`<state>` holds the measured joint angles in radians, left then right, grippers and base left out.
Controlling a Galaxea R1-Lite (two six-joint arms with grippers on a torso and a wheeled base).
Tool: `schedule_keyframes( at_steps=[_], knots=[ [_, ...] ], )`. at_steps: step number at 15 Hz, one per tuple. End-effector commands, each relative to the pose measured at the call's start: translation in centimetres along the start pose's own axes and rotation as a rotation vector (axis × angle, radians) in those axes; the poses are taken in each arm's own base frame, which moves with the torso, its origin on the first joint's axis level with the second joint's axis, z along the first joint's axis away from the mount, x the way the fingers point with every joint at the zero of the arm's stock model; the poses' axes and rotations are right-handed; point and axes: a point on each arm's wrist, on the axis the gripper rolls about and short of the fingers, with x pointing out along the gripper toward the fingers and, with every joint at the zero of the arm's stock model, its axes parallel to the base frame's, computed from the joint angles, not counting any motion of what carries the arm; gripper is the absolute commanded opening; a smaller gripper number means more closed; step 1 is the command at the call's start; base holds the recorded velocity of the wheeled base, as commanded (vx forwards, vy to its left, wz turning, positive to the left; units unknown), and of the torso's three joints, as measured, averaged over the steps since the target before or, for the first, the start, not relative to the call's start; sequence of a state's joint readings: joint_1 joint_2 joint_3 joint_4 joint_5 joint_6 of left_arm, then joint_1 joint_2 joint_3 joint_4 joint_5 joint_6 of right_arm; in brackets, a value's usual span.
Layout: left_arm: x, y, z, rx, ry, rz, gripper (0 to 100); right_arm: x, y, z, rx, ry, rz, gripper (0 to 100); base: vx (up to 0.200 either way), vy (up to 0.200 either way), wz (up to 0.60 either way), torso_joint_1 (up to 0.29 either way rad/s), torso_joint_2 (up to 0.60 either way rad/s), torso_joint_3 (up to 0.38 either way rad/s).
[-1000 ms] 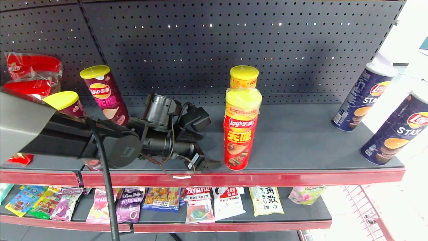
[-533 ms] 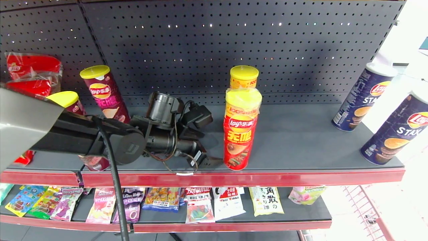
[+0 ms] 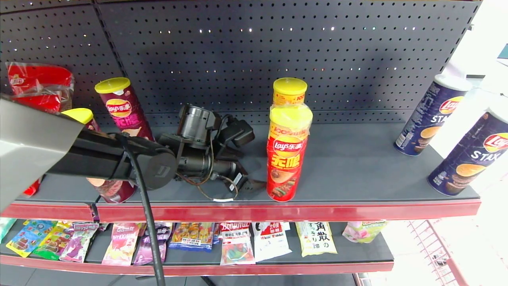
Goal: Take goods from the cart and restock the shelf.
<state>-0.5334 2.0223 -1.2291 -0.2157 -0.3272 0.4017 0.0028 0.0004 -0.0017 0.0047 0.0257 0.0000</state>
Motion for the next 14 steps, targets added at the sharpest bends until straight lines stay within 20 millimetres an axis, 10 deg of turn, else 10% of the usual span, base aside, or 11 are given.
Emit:
schedule_keyframes(
  at_steps=[1,14],
  knots=[
    [0.03,0.02,0.05,0.001,-0.001,0.002,100,0.00,0.00,0.00,0.000,0.000,0.001,100,0.000,0.000,0.00,0.000,0.00,0.000],
    [0.15,0.23,0.42,0.004,-0.011,0.013,100,0.00,0.00,0.00,0.000,0.000,0.001,100,0.000,0.000,0.00,0.000,0.00,0.000]
  ],
)
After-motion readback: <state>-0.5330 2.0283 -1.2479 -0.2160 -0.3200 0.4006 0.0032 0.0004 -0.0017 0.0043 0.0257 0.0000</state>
